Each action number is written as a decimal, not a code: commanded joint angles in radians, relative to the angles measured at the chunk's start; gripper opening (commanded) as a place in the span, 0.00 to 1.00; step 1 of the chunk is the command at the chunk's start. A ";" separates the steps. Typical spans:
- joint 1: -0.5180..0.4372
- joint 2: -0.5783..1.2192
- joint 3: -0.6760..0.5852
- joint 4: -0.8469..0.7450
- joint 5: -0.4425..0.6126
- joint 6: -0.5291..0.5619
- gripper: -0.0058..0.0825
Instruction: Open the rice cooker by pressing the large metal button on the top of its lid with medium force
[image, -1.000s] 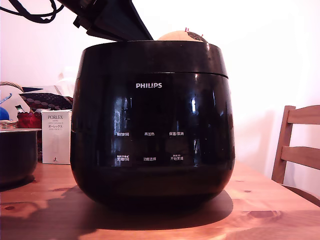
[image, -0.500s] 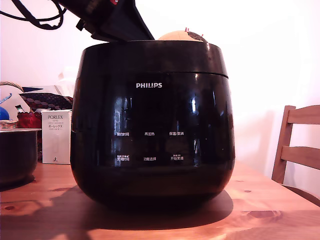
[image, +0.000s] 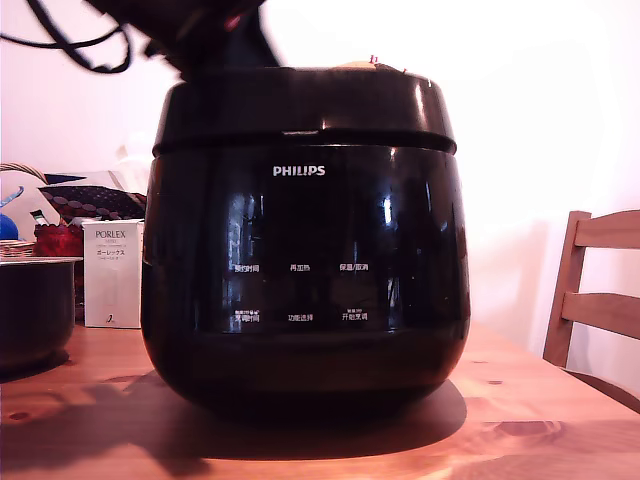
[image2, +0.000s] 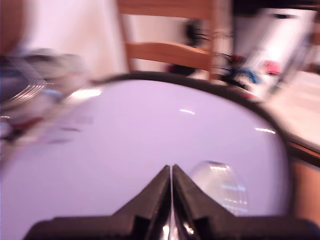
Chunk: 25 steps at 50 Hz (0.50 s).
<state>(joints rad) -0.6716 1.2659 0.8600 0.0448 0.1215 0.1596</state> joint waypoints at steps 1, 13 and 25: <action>-0.011 0.030 -0.037 -0.018 0.000 -0.005 0.04; -0.005 0.030 -0.037 -0.021 0.000 -0.004 0.04; -0.005 0.009 -0.037 -0.005 0.000 -0.006 0.04</action>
<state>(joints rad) -0.6743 1.2652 0.8600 0.0463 0.1215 0.1596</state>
